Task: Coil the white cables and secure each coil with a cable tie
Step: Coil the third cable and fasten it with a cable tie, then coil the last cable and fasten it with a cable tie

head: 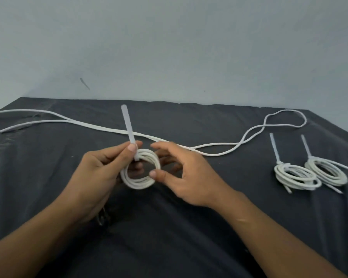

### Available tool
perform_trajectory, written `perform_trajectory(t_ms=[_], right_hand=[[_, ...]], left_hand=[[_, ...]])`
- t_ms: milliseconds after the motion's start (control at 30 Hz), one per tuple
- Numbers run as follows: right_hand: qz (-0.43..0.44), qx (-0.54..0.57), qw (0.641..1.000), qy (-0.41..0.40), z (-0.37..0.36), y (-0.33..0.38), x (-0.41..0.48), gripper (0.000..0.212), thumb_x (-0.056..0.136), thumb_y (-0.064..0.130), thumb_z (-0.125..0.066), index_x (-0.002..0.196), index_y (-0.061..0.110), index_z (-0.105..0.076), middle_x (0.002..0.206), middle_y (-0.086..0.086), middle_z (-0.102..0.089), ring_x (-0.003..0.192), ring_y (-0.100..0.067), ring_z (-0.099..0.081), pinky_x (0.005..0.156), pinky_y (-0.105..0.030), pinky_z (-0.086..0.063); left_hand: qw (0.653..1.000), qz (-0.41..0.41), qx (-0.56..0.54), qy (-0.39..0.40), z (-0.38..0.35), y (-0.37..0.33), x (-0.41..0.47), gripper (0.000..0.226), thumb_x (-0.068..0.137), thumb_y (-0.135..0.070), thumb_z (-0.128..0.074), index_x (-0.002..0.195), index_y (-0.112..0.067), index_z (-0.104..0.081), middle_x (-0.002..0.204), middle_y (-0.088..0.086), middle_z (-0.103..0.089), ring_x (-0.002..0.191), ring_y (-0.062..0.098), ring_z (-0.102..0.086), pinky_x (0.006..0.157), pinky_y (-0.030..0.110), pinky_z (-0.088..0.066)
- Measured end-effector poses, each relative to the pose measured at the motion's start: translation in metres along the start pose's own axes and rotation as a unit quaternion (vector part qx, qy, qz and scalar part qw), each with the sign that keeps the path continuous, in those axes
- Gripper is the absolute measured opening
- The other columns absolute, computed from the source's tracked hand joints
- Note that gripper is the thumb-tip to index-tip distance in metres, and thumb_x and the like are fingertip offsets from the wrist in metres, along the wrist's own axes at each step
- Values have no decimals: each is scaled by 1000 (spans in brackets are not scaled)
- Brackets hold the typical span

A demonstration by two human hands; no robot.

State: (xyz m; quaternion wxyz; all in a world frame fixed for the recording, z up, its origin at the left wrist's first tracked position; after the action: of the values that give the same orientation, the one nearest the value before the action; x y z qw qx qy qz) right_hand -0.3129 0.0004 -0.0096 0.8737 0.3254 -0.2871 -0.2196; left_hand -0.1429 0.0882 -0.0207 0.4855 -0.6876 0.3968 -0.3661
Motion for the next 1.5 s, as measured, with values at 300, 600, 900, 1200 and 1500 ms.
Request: perform_trajectory(t_ms=[300, 600, 900, 1200, 1500], right_hand=[[-132, -4, 985, -110, 46, -22, -33, 12, 94, 17, -64, 101, 26, -65, 94, 6, -77, 62, 7, -63, 61, -12, -45], [-319, -274, 888, -184, 134, -51, -101, 14, 93, 18, -57, 84, 22, -66, 79, -1, -75, 74, -13, -69, 64, -22, -48], [-310, -491, 805, -119, 135, -47, -106, 24, 96, 27, -46, 95, 20, -69, 96, -6, -69, 91, -32, -66, 63, -33, -41], [-195, -456, 851, -173, 114, -14, -67, 20, 100, 33, -44, 101, 21, -61, 105, -1, -61, 92, -33, -65, 69, -39, -45], [-68, -305, 949, -45, 11, 14, 37, 15, 95, 38, -53, 95, 26, -62, 98, 6, -62, 90, -21, -61, 74, -36, -51]], left_hand=[[973, -86, 211, 37, 0, 7, -8, 38, 73, -45, -68, 103, -23, -76, 99, -8, -78, 101, 9, -70, 97, 34, -51], [924, -164, 324, 119, -5, 14, -12, 25, 77, -40, -65, 99, -37, -75, 108, -23, -71, 91, -4, -69, 83, 3, -45], [883, -218, 399, 117, 10, 17, -3, 30, 86, -58, -60, 109, -42, -69, 114, -26, -67, 90, -11, -66, 84, 2, -44], [842, -198, 500, 45, 83, 52, 51, 45, 87, -65, -51, 123, -40, -63, 129, -24, -60, 104, -8, -63, 57, 21, -54], [794, -178, 573, -101, 76, -19, 28, 17, 85, -13, -72, 102, -10, -76, 111, 8, -73, 101, 27, -69, 92, 36, -48]])
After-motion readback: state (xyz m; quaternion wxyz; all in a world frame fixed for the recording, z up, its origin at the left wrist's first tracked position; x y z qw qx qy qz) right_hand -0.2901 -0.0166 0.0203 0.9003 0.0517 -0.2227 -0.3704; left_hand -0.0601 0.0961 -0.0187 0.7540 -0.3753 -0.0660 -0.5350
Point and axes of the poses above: each hand's wrist, its own x-axis towards the middle knuckle, its own z-axis out of the back of the hand, y = z × x, the point moved 1 cm from there along x, towards the middle knuckle
